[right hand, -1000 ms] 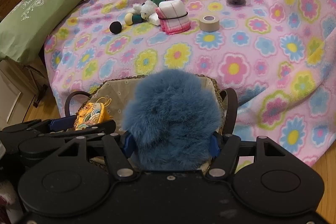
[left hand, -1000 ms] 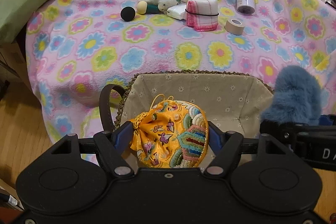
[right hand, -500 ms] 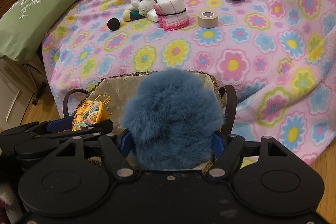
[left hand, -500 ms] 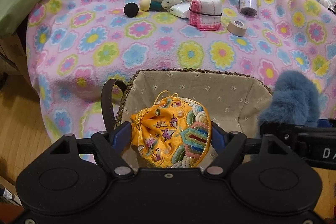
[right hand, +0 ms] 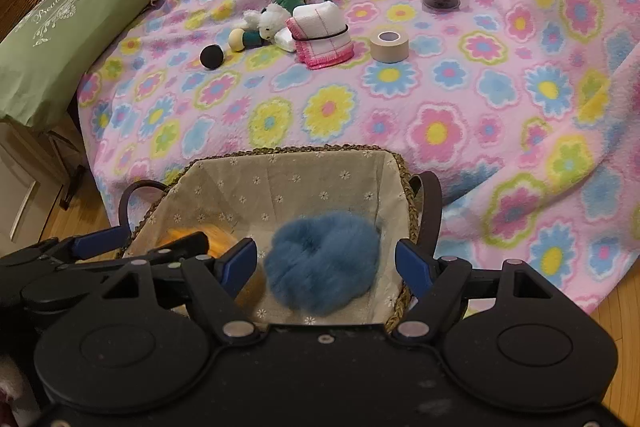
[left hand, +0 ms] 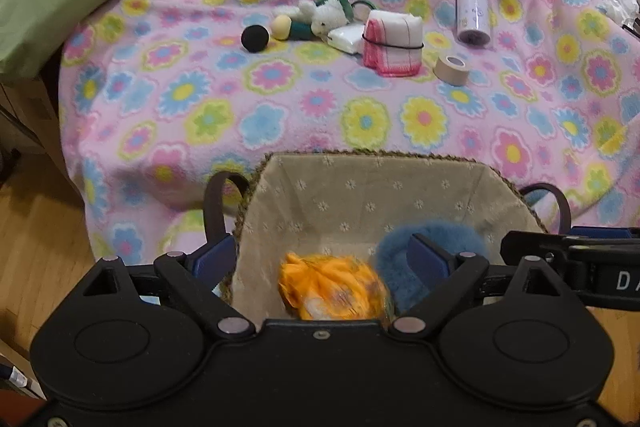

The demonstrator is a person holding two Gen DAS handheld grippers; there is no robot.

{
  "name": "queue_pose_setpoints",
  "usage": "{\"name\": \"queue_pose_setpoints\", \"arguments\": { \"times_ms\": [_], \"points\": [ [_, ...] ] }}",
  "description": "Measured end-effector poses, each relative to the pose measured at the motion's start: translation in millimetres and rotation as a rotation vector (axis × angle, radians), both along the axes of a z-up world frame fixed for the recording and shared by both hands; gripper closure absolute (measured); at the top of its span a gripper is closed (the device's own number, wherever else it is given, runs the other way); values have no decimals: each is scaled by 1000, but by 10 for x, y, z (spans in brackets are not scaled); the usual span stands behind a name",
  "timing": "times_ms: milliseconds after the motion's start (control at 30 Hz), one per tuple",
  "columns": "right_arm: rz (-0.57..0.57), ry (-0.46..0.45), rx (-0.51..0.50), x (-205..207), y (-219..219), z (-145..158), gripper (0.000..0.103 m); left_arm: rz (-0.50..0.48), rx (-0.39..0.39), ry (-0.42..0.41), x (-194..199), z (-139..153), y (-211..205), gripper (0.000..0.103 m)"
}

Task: Organize soft objects
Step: 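Open both tools to drop the pouch and pom-pom into the basket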

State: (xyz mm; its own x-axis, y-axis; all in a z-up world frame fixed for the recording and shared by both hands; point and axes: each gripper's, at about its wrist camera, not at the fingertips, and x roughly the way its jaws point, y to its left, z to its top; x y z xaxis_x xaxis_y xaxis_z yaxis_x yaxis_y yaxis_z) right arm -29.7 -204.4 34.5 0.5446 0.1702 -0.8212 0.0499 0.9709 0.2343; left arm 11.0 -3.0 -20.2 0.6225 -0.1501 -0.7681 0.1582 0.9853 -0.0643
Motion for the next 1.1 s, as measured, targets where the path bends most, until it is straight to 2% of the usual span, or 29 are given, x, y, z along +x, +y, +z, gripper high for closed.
{"name": "queue_pose_setpoints", "arguments": {
  "times_ms": [1100],
  "points": [
    [-7, -14, -15, -15, 16, 2, 23, 15, 31, 14, 14, -30, 25, 14]
  ]
}}
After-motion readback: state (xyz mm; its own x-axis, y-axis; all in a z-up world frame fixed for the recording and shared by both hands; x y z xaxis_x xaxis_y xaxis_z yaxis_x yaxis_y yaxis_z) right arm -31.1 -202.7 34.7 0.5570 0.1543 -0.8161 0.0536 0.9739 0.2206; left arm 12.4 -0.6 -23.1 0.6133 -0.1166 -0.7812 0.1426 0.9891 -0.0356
